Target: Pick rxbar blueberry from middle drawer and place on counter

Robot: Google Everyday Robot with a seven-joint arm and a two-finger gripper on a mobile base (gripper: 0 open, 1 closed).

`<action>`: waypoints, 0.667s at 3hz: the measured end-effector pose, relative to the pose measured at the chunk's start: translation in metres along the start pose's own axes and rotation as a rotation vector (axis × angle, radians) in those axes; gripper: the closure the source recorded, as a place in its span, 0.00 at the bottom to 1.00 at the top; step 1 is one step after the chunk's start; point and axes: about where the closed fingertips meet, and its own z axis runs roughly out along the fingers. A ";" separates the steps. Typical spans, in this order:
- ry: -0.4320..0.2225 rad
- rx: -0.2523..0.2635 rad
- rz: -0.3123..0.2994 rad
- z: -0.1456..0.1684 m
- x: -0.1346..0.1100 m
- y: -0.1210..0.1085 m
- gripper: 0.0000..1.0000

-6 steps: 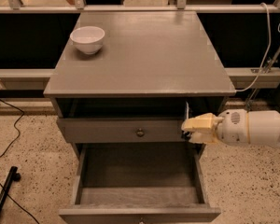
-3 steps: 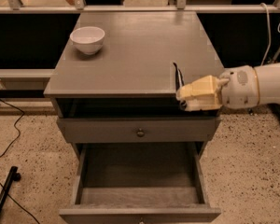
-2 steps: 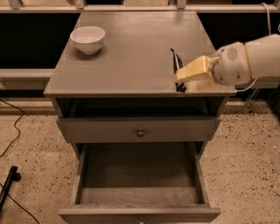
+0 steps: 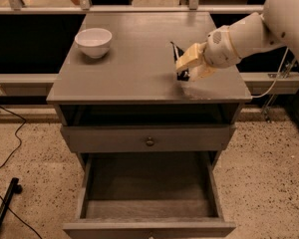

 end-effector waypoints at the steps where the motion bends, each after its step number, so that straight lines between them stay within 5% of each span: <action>1: -0.006 0.002 -0.006 0.006 0.001 -0.003 0.51; 2: -0.010 0.004 -0.008 0.008 0.001 -0.004 0.27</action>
Offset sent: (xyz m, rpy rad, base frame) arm 0.0019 0.0055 -0.0008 -0.0017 -0.0012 0.0079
